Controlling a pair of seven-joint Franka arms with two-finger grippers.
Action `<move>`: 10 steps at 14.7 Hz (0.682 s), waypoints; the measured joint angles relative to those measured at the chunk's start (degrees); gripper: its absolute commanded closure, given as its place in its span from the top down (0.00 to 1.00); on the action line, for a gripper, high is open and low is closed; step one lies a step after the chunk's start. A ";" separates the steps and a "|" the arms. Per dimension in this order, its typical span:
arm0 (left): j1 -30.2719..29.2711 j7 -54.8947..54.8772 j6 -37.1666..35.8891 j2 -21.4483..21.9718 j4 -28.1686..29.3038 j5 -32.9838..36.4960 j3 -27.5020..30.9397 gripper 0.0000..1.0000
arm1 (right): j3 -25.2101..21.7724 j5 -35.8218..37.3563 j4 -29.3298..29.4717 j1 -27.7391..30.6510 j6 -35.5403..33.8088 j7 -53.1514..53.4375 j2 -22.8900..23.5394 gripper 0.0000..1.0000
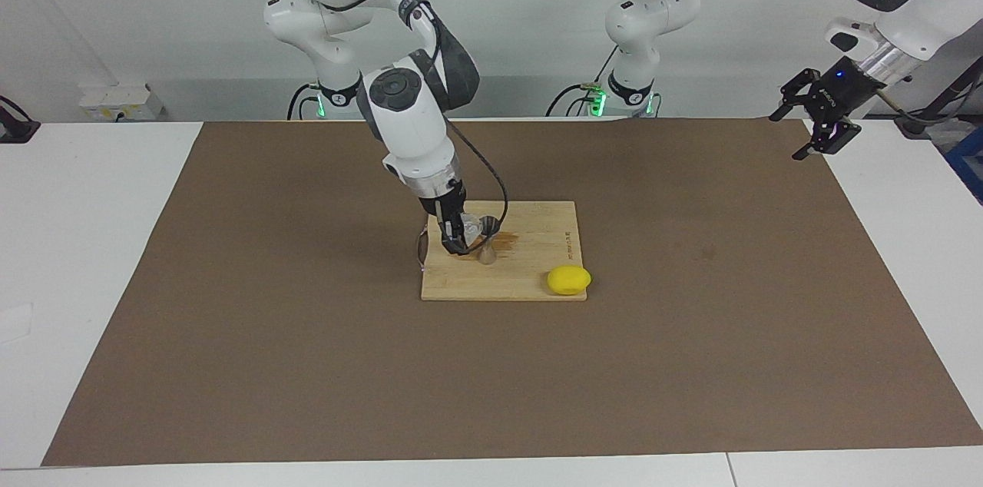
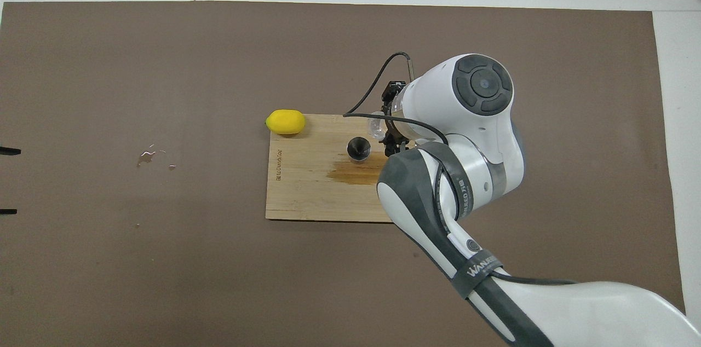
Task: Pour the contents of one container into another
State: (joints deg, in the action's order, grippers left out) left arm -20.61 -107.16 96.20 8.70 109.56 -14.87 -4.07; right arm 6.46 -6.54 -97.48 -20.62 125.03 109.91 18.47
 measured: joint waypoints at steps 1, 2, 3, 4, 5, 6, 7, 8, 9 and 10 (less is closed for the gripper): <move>0.08 0.54 0.92 0.00 -0.02 1.10 -0.21 1.00 | 0.00 0.99 0.01 -0.45 0.00 0.09 0.00 0.00; 0.15 1.02 1.38 0.01 -0.06 1.94 -0.36 1.00 | 0.00 1.85 0.02 -0.80 0.03 0.33 -0.01 0.00; 0.25 1.62 1.65 0.01 -0.10 2.69 -0.47 1.00 | 0.00 2.91 0.04 -0.99 0.07 0.99 -0.01 0.00; 0.47 2.63 1.81 0.03 -0.12 3.53 -0.49 1.00 | 0.01 4.09 0.06 -1.09 0.15 1.70 -0.02 0.00; 0.87 4.07 2.04 0.03 -0.12 4.54 -0.49 1.00 | 0.01 5.17 0.06 -1.27 0.39 2.20 -0.02 0.00; 1.39 5.42 2.66 0.03 -0.11 5.26 -0.55 1.00 | 0.01 6.13 0.06 -1.58 0.78 2.49 -0.02 0.00; 1.93 6.62 3.48 0.03 -0.11 5.61 -0.62 1.00 | 0.01 6.85 0.06 -1.89 1.06 2.60 -0.02 0.00; 2.37 8.49 3.94 0.03 -0.11 5.80 -0.66 1.00 | 0.01 7.89 0.07 -2.18 1.17 2.78 -0.03 0.00; 2.50 11.26 3.99 0.03 -0.09 6.01 -0.79 1.00 | 0.01 8.87 0.07 -2.41 1.18 3.00 -0.03 0.00; 2.52 14.27 3.99 0.03 -0.02 6.70 -0.85 1.00 | 0.02 9.85 0.07 -2.67 1.18 3.15 -0.05 0.00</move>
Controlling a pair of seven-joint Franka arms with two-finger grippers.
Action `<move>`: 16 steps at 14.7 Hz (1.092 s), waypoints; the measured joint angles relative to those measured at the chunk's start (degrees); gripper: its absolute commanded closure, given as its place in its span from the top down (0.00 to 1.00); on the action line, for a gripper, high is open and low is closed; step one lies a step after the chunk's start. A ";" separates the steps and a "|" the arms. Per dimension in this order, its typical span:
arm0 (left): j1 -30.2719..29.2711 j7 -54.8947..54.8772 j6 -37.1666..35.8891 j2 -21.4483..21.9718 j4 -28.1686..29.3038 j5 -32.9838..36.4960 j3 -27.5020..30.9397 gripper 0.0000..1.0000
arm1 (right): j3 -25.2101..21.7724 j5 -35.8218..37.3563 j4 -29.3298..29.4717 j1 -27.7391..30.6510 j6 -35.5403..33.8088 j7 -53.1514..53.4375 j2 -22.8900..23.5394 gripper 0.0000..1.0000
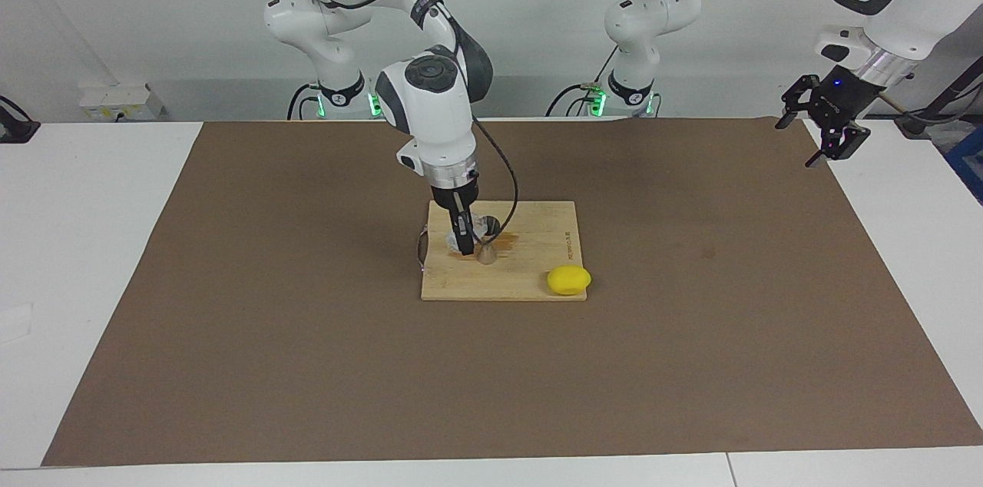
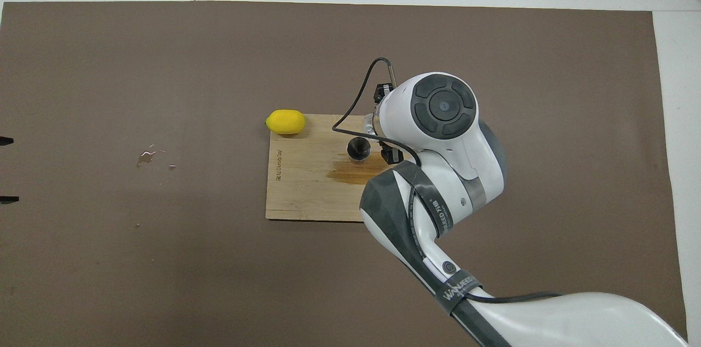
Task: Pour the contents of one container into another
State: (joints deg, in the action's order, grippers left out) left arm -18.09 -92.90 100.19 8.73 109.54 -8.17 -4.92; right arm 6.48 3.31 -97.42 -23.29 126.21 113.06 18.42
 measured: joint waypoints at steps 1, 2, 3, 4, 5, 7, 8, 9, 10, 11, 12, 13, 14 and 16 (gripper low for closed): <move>0.01 2.77 0.00 0.00 0.05 0.85 -0.01 1.00 | 0.00 0.81 0.00 -0.35 0.00 0.07 0.00 0.00; 0.07 4.80 0.00 0.00 0.07 1.37 -0.01 1.00 | 0.00 1.49 0.00 -0.64 0.00 0.09 0.00 0.00; 0.25 6.07 0.00 0.01 0.12 1.65 -0.01 1.00 | 0.00 2.22 0.00 -0.88 0.00 0.11 -0.02 0.00; 0.50 7.22 0.00 0.01 0.23 1.86 -0.01 1.00 | 0.00 2.66 0.00 -1.05 0.00 0.13 -0.04 0.00; 0.83 9.00 0.00 0.03 0.39 1.93 -0.02 1.00 | 0.00 2.87 -0.01 -1.22 0.00 0.13 -0.06 0.00; 1.92 15.30 -0.01 0.21 0.93 2.03 -0.07 1.00 | 0.00 4.49 -0.15 -1.71 0.00 0.13 -0.16 0.00; 2.51 18.72 -0.01 0.38 1.25 2.08 -0.10 1.00 | 0.01 5.39 -0.31 -1.90 -0.01 0.15 -0.25 0.00; 2.99 21.63 -0.01 0.57 1.56 2.13 -0.14 1.00 | 0.00 5.91 -0.52 -2.01 -0.01 0.15 -0.34 0.00; 3.30 24.47 -0.08 0.80 1.90 2.17 -0.17 1.00 | 0.01 6.11 -0.69 -2.10 -0.01 0.15 -0.44 0.00; 3.54 27.56 -0.28 1.07 2.24 2.18 -0.16 1.00 | 0.01 6.14 -0.85 -2.14 -0.01 0.15 -0.54 0.00; 3.74 31.02 -0.63 1.35 2.56 2.19 -0.18 1.00 | 0.00 6.15 -0.98 -2.15 -0.01 0.15 -0.61 0.00; 3.96 34.76 -0.91 1.58 2.79 2.24 -0.19 1.00 | 0.00 6.19 -1.06 -2.15 -0.01 0.15 -0.66 0.00; 4.23 38.10 -1.21 1.74 2.91 2.43 -0.17 1.00 | 0.00 6.27 -1.11 -2.15 -0.01 0.15 -0.69 0.00; 4.83 44.47 -3.23 2.02 2.84 2.78 -0.22 1.00 | 0.00 6.44 -1.18 -2.15 -0.01 0.15 -0.72 0.00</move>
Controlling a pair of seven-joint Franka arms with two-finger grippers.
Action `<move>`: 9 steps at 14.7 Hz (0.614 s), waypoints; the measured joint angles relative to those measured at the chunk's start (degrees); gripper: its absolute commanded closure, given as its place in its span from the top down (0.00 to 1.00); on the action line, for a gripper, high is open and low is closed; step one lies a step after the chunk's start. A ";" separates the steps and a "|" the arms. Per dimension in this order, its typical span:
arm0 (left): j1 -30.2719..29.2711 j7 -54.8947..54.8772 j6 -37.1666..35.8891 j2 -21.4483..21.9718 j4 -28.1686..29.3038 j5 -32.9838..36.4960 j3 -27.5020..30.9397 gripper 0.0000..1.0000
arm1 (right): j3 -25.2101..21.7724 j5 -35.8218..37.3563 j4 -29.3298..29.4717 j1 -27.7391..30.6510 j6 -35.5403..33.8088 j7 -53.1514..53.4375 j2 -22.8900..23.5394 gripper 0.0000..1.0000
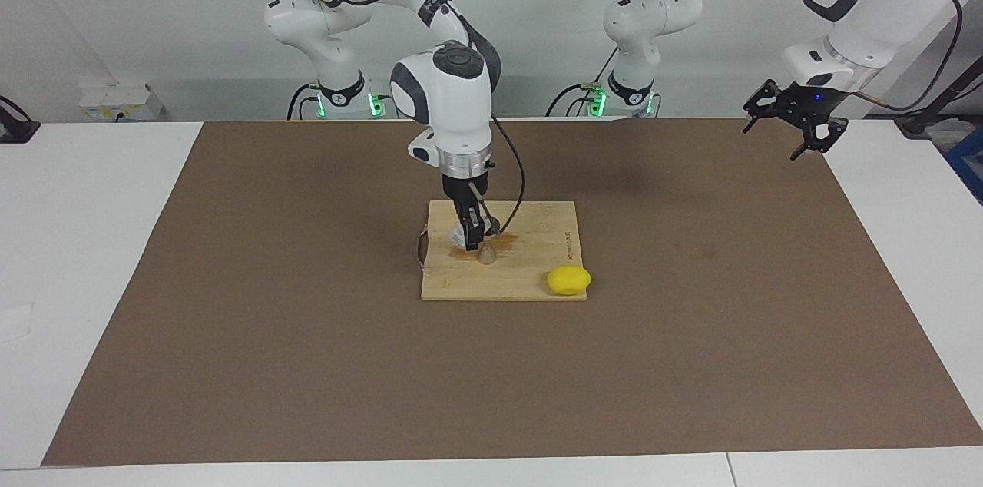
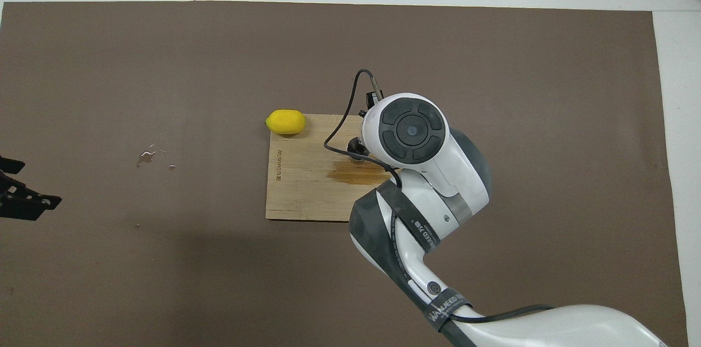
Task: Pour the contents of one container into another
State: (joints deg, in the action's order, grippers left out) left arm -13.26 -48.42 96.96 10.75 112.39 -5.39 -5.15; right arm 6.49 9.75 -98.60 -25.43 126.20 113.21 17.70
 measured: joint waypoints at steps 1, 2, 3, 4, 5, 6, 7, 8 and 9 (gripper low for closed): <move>0.27 3.13 -0.61 0.18 -0.18 0.08 -0.03 1.00 | 0.00 0.08 -0.02 0.00 0.00 0.00 -0.02 0.00; 0.37 5.79 -0.91 0.39 -0.43 0.11 -0.08 1.00 | 0.00 0.11 -0.03 0.00 0.00 0.00 -0.04 0.00; 0.39 7.71 -1.13 0.58 -0.74 0.13 -0.08 1.00 | 0.00 0.11 -0.06 0.00 0.00 0.00 -0.04 0.00; 0.39 9.24 -1.32 0.70 -1.17 0.14 -0.06 1.00 | 0.00 0.12 -0.09 0.00 0.00 0.00 -0.04 0.00; 0.37 10.64 -1.39 0.74 -1.62 0.15 0.00 1.00 | 0.00 0.12 -0.11 0.00 0.00 0.00 -0.04 0.00; 0.31 12.55 -1.41 0.74 -2.02 0.15 0.11 1.00 | 0.00 0.12 -0.14 0.00 0.00 0.00 -0.04 0.00; 0.28 15.24 -1.61 0.73 -2.36 0.16 0.23 1.00 | 0.00 0.12 -0.14 0.00 -0.01 0.00 -0.05 0.00; 0.28 17.87 -2.32 0.73 -2.77 0.17 0.27 1.00 | 0.00 0.12 -0.14 0.00 -0.03 0.00 -0.07 0.00; 0.29 20.21 -3.04 0.74 -3.13 0.17 0.24 1.00 | 0.00 0.12 -0.14 0.00 -0.04 0.00 -0.08 0.00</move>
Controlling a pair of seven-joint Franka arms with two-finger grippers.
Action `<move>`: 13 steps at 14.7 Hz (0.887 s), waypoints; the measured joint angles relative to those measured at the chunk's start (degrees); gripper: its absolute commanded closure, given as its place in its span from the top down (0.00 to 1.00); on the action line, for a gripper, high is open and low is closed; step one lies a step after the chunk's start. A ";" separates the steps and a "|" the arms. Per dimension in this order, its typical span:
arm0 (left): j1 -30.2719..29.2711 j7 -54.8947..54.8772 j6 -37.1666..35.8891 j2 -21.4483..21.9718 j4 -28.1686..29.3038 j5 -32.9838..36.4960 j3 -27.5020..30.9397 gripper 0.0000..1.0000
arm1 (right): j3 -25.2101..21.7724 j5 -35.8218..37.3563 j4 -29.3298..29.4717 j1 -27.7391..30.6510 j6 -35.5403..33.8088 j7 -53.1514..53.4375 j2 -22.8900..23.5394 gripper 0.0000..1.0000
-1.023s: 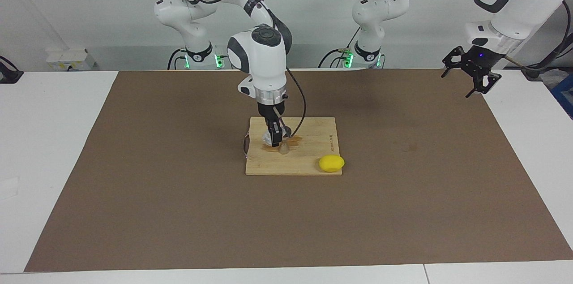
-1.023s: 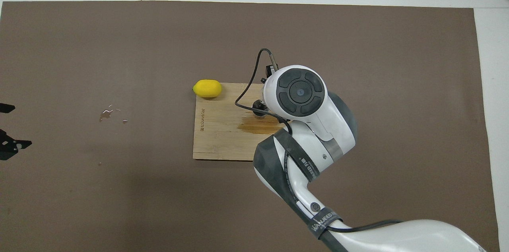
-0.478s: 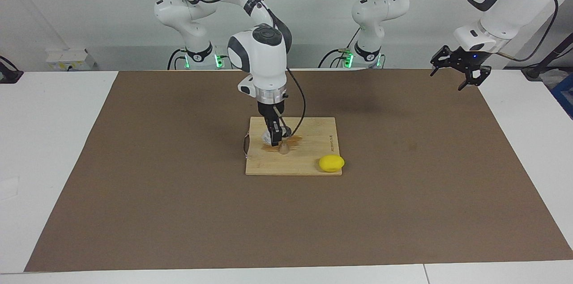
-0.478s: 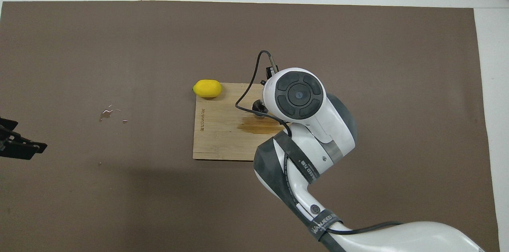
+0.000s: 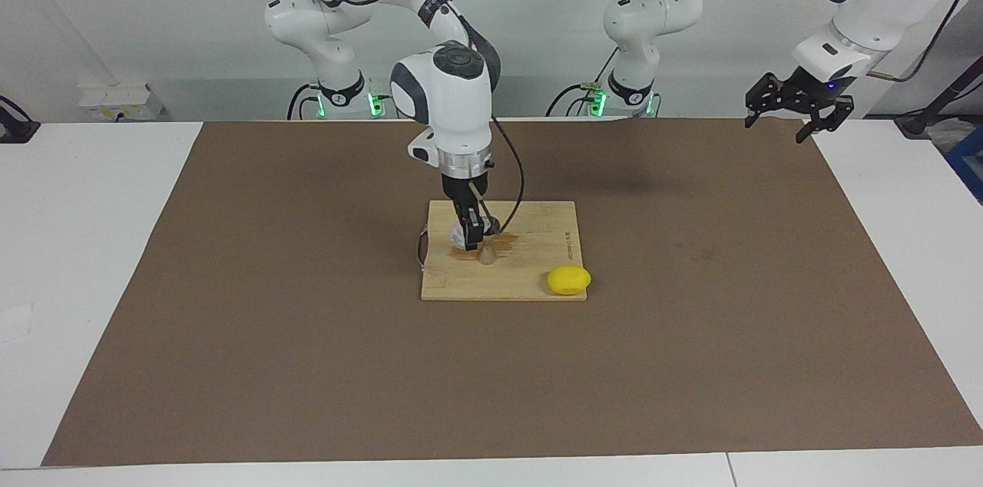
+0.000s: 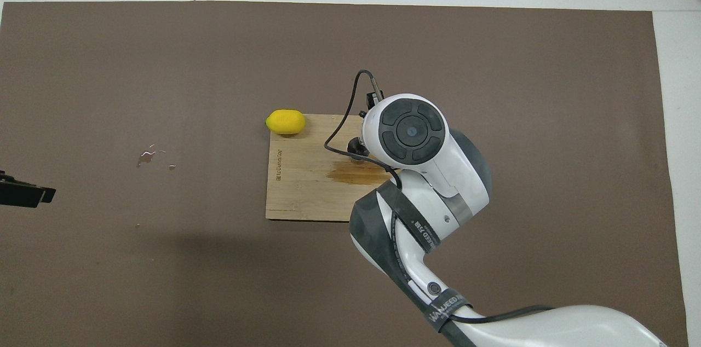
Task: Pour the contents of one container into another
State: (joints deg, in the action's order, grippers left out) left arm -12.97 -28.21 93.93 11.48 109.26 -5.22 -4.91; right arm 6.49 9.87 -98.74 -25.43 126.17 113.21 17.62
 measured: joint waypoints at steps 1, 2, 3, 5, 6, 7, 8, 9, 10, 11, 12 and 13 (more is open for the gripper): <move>0.03 2.46 -0.32 0.00 -0.18 0.12 -0.05 1.00 | 0.00 0.00 0.00 0.00 0.00 0.00 -0.02 0.00; 0.05 5.05 -0.35 -0.01 -0.19 0.50 -0.12 1.00 | -0.01 0.00 0.00 0.01 0.00 0.00 -0.04 0.00; 0.10 7.20 -0.30 -0.01 -0.21 0.85 -0.20 1.00 | -0.01 0.00 0.00 0.03 -0.02 0.00 -0.06 0.00; 0.73 10.95 1.55 -0.01 -0.39 1.19 -0.25 1.00 | -0.04 -0.29 0.01 0.12 -0.04 0.05 -0.09 0.00; 1.07 13.84 2.61 -0.01 -0.44 1.24 -0.39 1.00 | -0.05 -0.97 0.01 0.22 -0.04 0.06 -0.09 0.00; 1.43 16.75 2.94 -0.01 -0.45 1.30 -0.44 1.00 | -0.09 -2.13 0.02 0.36 -0.04 0.06 -0.09 0.00; 1.58 18.68 2.95 -0.01 -0.49 1.32 -0.51 1.00 | -0.16 -3.58 0.06 0.51 -0.04 0.06 -0.11 0.00; 1.58 19.65 2.95 -0.01 -0.64 1.36 -0.50 1.00 | -0.22 -5.12 0.10 0.64 -0.04 0.06 -0.12 0.00; 1.57 20.07 2.95 -0.01 -0.94 1.39 -0.40 1.00 | -0.24 -6.47 0.11 0.73 -0.04 0.06 -0.14 0.00; 1.54 20.26 2.95 0.00 -1.19 1.40 -0.30 1.00 | -0.24 -7.53 0.11 0.83 -0.07 0.06 -0.15 0.00; 1.51 20.36 2.95 0.01 -1.35 1.41 -0.24 1.00 | -0.24 -8.56 0.11 1.04 -0.15 0.06 -0.15 0.00; 1.50 20.42 2.95 0.01 -1.43 1.42 -0.19 1.00 | -0.26 -9.96 0.11 1.40 -0.32 0.05 -0.16 0.00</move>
State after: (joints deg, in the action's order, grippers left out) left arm -11.47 -7.79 96.87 11.50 107.83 -3.79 -5.11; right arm 6.23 -0.09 -98.63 -24.03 125.84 113.25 17.46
